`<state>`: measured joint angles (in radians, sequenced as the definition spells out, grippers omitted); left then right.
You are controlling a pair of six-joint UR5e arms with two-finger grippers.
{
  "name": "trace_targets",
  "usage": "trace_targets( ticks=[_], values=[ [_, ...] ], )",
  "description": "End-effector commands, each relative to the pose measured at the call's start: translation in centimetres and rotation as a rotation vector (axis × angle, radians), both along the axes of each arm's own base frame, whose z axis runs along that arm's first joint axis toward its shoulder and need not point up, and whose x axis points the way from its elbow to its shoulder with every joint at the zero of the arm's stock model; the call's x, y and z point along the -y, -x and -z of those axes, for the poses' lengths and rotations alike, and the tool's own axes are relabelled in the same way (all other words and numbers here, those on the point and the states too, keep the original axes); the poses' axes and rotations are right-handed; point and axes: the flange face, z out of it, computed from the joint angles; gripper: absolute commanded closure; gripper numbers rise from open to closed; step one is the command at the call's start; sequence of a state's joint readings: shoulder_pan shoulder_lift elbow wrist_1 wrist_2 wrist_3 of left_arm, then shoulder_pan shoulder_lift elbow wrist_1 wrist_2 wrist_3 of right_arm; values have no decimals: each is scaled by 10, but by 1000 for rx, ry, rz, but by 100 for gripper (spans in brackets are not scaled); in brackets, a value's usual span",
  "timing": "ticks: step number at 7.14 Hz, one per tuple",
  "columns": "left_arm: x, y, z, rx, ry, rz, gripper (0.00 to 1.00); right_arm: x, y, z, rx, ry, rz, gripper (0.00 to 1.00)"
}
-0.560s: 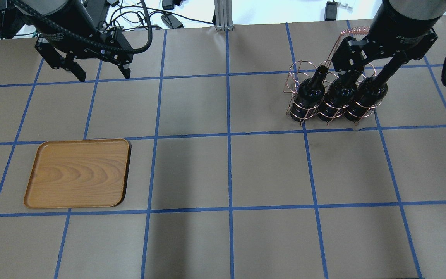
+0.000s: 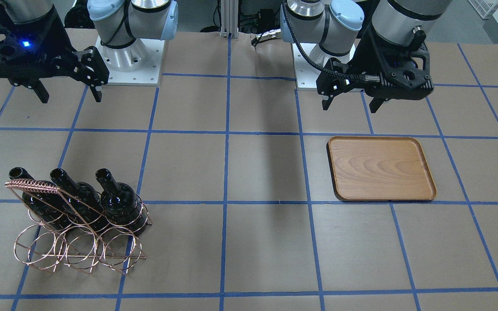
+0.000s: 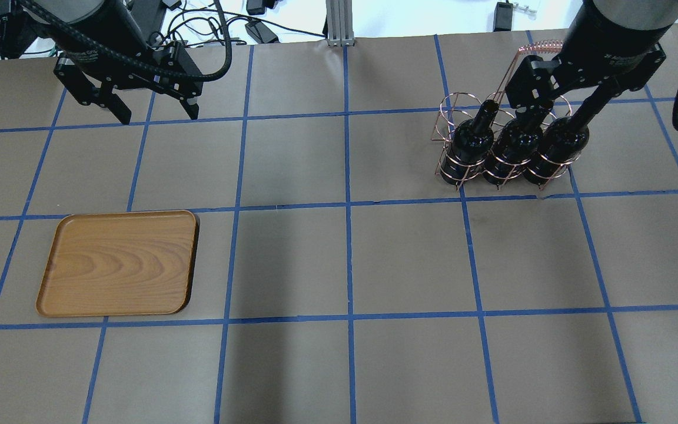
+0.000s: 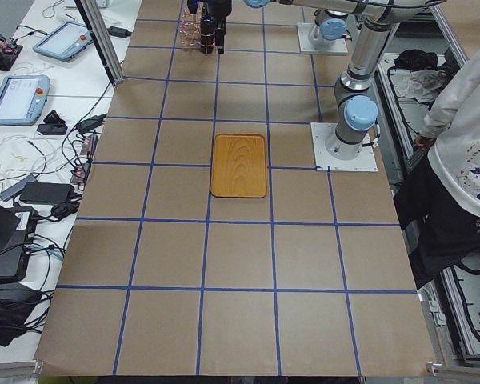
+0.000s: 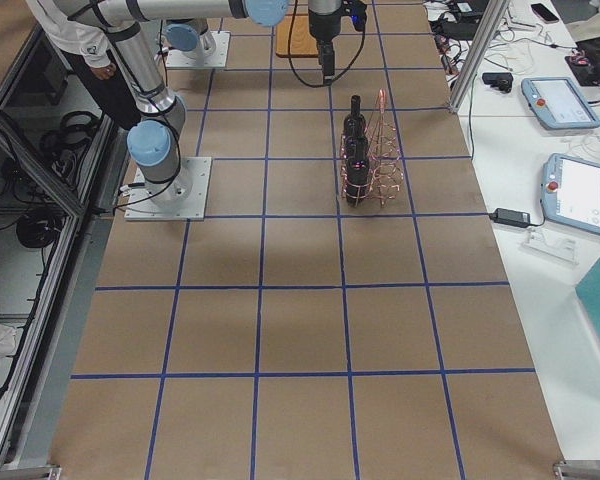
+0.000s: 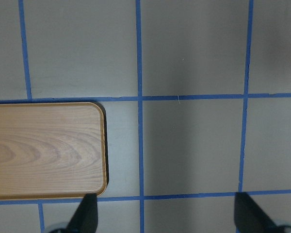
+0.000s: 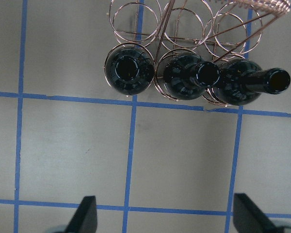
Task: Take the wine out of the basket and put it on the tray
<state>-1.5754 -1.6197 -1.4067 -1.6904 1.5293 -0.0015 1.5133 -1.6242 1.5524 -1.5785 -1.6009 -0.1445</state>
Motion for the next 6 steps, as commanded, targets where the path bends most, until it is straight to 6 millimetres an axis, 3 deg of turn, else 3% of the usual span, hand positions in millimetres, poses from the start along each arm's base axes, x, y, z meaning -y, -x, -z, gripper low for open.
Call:
trace_targets(
  ticks=[1,6],
  values=[
    [0,0,-1,0,1,0,0,0,1,-2,-4,3,1,0],
    [-4,-1,-6,-2,11,-3,0,1,2,-2,-10,6,5,0]
  ],
)
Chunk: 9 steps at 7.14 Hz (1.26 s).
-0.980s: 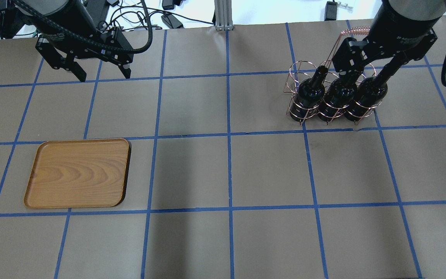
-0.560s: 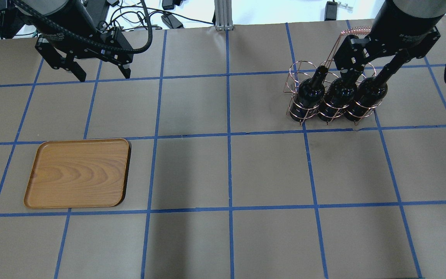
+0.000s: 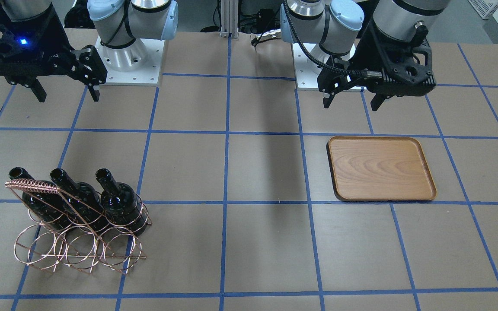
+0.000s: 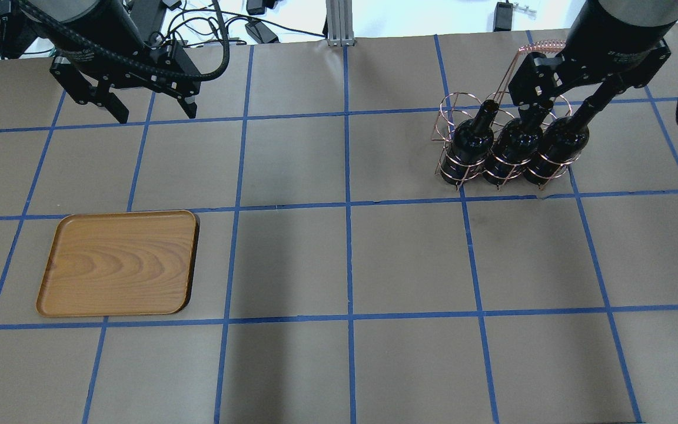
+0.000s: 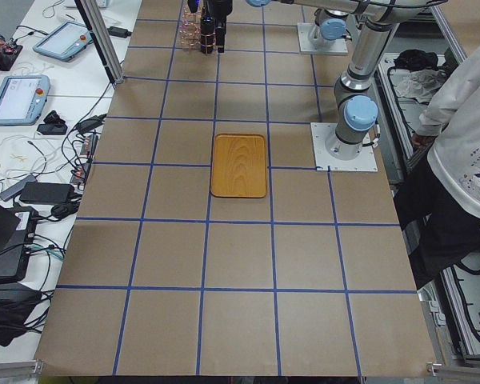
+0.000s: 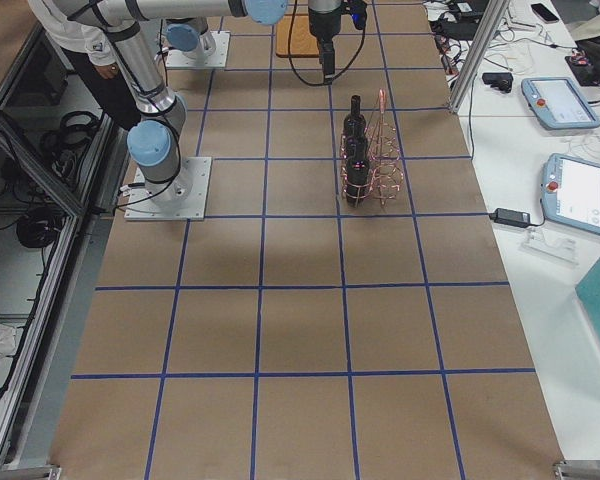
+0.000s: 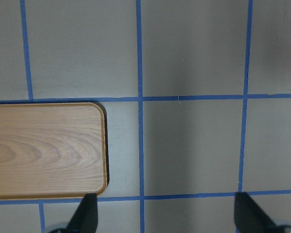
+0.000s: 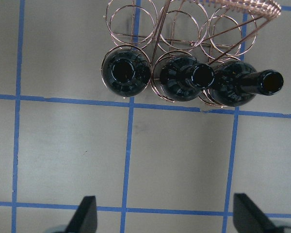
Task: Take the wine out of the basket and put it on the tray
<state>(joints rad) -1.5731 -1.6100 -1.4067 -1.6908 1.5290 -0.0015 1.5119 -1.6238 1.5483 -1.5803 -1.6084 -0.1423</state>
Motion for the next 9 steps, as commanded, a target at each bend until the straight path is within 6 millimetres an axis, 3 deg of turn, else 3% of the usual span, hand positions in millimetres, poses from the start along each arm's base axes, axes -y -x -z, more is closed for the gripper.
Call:
trace_targets(
  ticks=[1,7,9],
  values=[
    [-4,-1,-6,-1,10,-2,0,1,1,0,-1,8,1,0],
    [-12,-2,-11,6,4,-2,0,9,12,1,12,31,38,0],
    [-11,-2,-10,3,12,1,0,23,13,10,11,66,20,0]
  ],
)
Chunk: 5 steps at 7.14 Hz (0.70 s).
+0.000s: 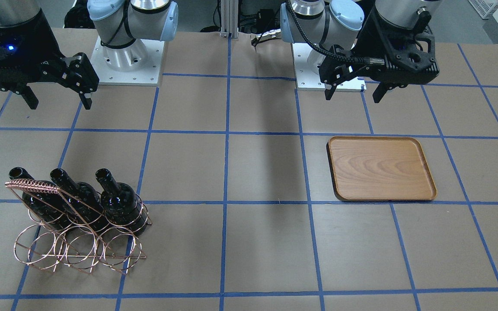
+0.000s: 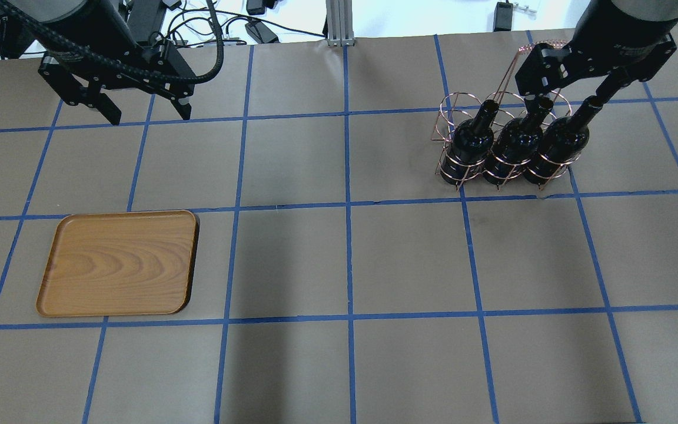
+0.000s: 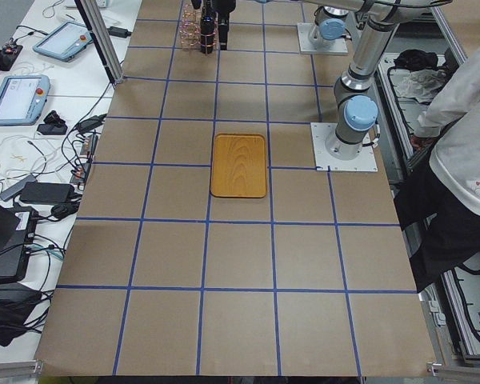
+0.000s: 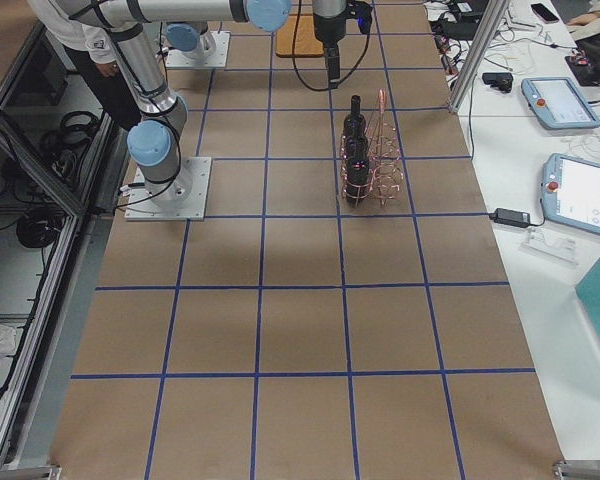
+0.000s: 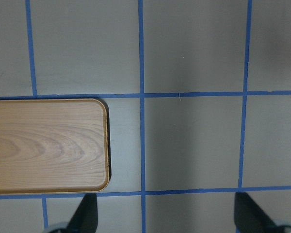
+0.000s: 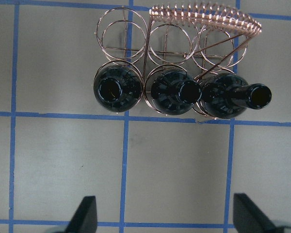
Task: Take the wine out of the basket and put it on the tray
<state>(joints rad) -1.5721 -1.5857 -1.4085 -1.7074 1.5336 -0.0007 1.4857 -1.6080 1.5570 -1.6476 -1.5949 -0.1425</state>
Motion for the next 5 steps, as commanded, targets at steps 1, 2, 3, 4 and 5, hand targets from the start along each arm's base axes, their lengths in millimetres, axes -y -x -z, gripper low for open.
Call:
trace_targets(
  ticks=[1,2,3,4,5],
  values=[
    [9,1,4,-4,24,3,0,27,2,26,6,2,-5,0],
    [7,1,1,-1,29,4,0,44,4,41,4,12,-8,0],
    [5,0,2,3,32,2,0,52,3,53,3,3,-20,0],
    [3,-4,1,41,31,-2,0,64,5,64,1,13,-29,1],
    [2,-6,1,60,31,-7,0,70,5,71,-4,14,-87,8]
  ],
)
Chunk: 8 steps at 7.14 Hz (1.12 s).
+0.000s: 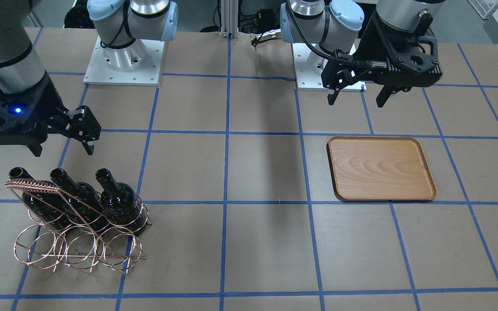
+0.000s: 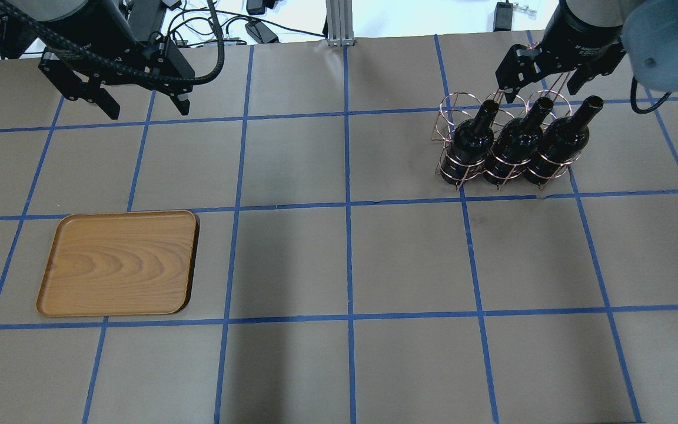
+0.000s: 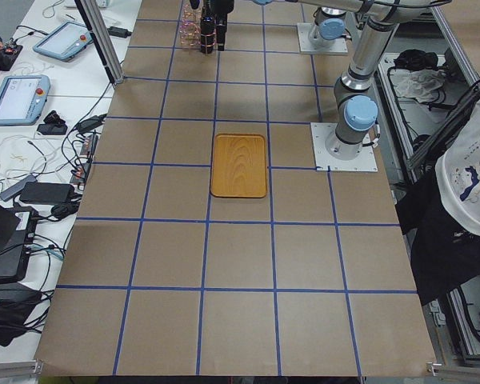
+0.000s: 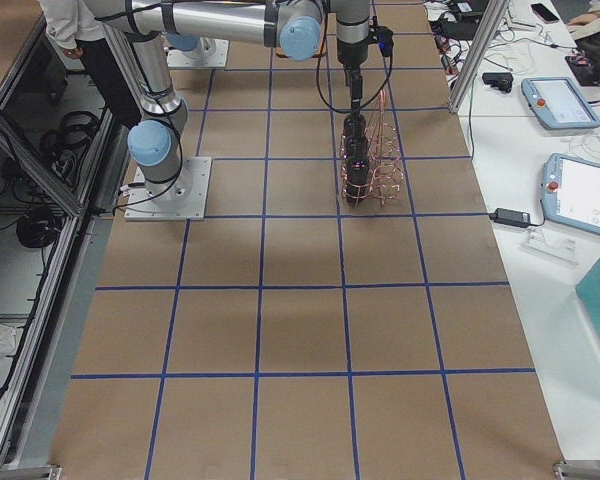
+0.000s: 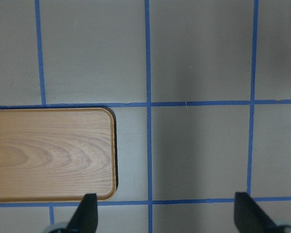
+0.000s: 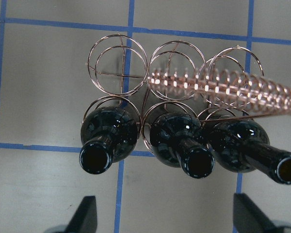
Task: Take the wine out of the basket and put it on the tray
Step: 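Lower the right gripper onto the nearest bottle's neck in the rack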
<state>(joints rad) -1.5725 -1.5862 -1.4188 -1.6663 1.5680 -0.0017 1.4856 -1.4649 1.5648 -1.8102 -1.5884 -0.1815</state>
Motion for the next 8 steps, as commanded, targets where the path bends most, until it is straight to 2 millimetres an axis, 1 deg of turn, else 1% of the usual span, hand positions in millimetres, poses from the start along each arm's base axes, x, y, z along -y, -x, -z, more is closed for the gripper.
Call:
trace_targets(
  ticks=[1,2,3,4,5,6,8],
  values=[
    [-1,-2,-1,23,0,-6,0,11,2,13,-13,2,-65,13],
    [-1,-2,-1,23,0,-4,0,15,2,19,-11,-8,-58,15],
    [-2,-2,1,24,-3,-2,0,18,5,22,-19,-3,-53,15],
    [-2,-2,1,23,-3,-2,0,22,6,30,-24,-19,-51,13],
    [-1,-2,1,23,-1,-2,0,25,15,34,-22,-26,-29,13],
    [-1,-2,1,23,-1,-2,0,29,19,44,-20,-43,-25,13],
    [-2,-2,1,23,-1,-1,0,30,19,44,-20,-43,-28,14]
  ],
)
